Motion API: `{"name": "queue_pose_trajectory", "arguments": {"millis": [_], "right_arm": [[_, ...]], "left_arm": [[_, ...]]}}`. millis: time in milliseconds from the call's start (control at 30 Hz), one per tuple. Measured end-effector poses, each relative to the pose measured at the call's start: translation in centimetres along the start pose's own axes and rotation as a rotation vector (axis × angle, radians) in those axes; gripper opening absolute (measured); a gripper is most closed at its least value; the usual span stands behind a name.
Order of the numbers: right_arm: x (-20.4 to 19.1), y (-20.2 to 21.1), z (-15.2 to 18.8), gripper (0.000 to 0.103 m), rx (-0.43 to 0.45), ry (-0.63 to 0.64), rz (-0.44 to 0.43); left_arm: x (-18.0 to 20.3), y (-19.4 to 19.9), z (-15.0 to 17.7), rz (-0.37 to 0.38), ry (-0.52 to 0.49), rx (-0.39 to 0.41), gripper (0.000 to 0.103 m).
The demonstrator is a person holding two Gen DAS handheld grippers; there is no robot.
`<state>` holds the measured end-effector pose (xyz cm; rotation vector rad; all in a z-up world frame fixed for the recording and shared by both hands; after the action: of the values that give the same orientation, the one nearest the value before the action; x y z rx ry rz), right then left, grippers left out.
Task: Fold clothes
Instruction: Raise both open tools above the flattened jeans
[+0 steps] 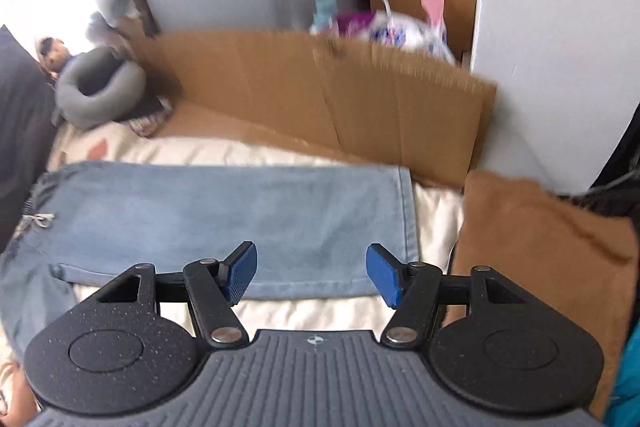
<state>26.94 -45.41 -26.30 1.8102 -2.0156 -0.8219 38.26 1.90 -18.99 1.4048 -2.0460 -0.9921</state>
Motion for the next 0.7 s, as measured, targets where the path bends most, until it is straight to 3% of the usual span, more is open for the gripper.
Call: {"name": "queue_pose_trajectory", "arguments": {"millis": [200,400,533,700], "right_arm": [[-0.1,5.8,-5.1,0.067,0.052,0.032,-0.008],[-0.4,11.3,-9.2,0.067,0.082,0.017,-0.068],[-0.5,14.7,-9.7,0.067,0.095,0.024,-0.107],[0.1,18.1,-7.5,0.067,0.088,-0.027,-0.124]], "left_arm": [[-2.5,7.2,-0.7,-0.074,0.061,0.004,0.051],[-4.0,12.5,-0.1,-0.095,0.148,0.029,0.051],[-5.3,15.6,0.5,-0.117,0.177,0.047,0.052],[-7.7,18.6,2.0,-0.177,0.207,0.041,0.053]]}}
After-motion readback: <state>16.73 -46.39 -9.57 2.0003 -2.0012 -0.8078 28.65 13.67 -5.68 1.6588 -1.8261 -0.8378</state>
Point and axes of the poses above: each gripper's, at about its wrist camera, not at the fingertips, and y roughly against the way its jaws point, x to its right, z to its underside, the point moved 10 cm from there along -y, roughly the way its jaws point, and after that the axes turned 12 degrees about x, right-handed, at the moved point
